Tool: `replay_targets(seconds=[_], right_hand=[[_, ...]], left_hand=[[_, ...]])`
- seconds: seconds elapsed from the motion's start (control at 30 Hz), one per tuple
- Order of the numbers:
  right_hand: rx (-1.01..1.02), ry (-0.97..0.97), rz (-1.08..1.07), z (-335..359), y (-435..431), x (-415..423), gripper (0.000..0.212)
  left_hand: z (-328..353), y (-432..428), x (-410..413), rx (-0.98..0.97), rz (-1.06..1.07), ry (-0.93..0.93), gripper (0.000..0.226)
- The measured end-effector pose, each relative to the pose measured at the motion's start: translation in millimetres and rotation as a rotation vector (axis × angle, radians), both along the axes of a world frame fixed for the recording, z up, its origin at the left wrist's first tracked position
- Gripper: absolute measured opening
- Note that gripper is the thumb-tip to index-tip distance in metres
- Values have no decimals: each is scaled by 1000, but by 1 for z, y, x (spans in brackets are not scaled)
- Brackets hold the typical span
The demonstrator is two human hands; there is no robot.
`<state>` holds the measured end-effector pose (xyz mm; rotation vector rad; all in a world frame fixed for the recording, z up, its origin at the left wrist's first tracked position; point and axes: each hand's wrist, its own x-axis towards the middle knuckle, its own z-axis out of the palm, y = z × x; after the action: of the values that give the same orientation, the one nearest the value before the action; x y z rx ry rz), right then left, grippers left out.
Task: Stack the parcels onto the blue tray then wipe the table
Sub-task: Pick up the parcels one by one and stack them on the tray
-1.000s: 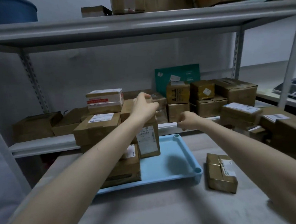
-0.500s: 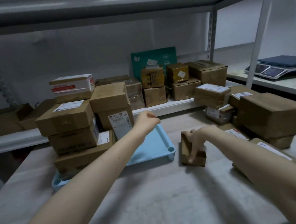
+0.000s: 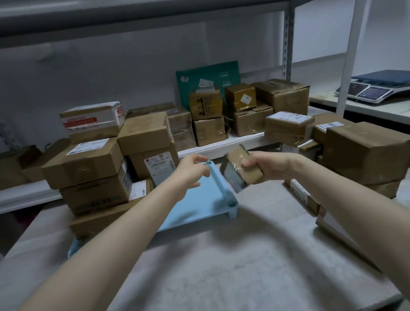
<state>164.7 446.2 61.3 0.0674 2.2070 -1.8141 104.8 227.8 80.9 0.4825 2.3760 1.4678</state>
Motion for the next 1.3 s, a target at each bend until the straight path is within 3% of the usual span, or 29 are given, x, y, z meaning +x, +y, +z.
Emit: replay_targets(seconds=[0.07,0.17,0.37,0.63,0.73,0.8,0.97,1.07,1.13,1.2,1.3], right_hand=[[-305,11,55,0,-4,2,106],[-551,27,178,0,-17,1,98],[-645,97,277,-1,-36,-8,86],[-607,279,-48,24,-67,-38,38],[-304,381,-95,35,-87,-46,30],[-234,439,-154,44,-101,-49,32],[-448,525,-117,62,-117,-52,47],[-484,613,-144,78,-130,-51,48],[-405,703,-182,89,-142,-50,47],[-234,825,-200,101,-157,-52,49],[-30,997,-181,113,-177,-57,52]], left_hand=[[6,-3,1,49,-123,0,48],[16,-11,2,50,-255,-24,70],[25,-33,0,162,-197,-42,45],[50,-82,-17,336,114,61,49],[59,-91,-19,332,194,156,66],[66,-98,-18,374,229,205,65],[87,-116,-14,494,217,302,27],[101,-128,-15,488,355,315,42],[109,-139,-17,435,449,242,57],[118,-151,-15,417,412,109,70],[130,-161,-10,517,309,16,53]])
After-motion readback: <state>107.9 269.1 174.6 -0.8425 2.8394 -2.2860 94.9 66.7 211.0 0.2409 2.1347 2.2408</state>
